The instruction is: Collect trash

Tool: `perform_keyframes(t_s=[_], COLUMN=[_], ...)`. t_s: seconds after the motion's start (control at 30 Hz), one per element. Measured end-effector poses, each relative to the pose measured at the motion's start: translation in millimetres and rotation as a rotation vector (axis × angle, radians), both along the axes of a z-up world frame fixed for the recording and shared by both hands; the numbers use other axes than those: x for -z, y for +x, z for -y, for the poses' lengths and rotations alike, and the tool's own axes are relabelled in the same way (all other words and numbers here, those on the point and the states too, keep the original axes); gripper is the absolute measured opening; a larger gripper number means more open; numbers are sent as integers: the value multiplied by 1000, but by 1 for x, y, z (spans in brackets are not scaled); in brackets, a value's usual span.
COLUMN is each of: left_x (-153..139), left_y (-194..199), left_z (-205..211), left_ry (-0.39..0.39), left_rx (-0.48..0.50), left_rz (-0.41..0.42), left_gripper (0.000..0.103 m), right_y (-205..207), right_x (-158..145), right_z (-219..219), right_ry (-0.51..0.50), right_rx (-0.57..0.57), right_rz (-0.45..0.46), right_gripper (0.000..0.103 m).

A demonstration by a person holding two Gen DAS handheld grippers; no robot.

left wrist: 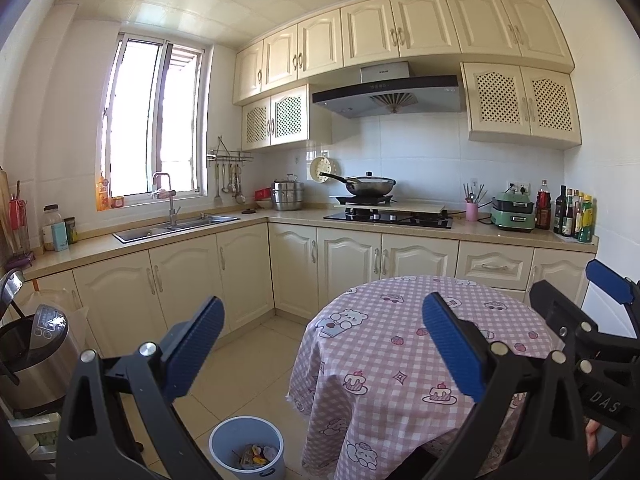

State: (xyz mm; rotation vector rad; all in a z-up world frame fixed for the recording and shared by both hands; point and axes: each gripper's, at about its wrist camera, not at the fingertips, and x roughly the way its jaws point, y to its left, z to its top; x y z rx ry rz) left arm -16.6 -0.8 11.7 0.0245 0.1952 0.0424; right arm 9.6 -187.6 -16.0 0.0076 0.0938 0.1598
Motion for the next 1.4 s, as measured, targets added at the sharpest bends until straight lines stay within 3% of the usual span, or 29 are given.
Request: perform_keyframes(t_s=[1.4], left_x=[6], left_y=[2], left_z=[6], left_ry=[0], left_rx=[9], left_rz=[-13], left_gripper=[97], right_y=[-3], right_x=[0], right_z=[1], right_ry=[5], right_rx=[9], right_rz=[-5], right_gripper=[95])
